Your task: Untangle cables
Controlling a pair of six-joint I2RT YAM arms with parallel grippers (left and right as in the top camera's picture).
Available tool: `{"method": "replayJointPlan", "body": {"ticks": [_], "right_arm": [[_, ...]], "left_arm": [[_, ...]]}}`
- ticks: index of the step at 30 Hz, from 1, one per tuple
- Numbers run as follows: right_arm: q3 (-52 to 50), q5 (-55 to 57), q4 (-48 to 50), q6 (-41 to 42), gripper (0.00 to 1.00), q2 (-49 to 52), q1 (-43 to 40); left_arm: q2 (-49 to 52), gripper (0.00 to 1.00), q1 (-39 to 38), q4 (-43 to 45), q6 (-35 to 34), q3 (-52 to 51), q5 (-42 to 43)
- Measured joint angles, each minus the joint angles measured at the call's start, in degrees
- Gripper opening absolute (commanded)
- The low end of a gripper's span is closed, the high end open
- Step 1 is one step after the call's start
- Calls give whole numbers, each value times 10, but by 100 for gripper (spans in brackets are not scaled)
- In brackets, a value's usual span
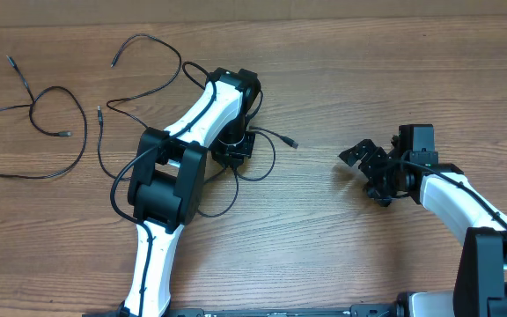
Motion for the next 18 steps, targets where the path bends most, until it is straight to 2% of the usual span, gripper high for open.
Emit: {"method": "replayJointPlan", "body": {"ticks": [11, 18], "right_arm": [[0, 0, 0, 0, 100, 0, 0], [0, 0, 0, 0, 100, 0, 0]], "left_arm": [[0, 31, 0, 2, -4, 0, -1], [0, 28, 0, 2, -4, 0, 0]]}}
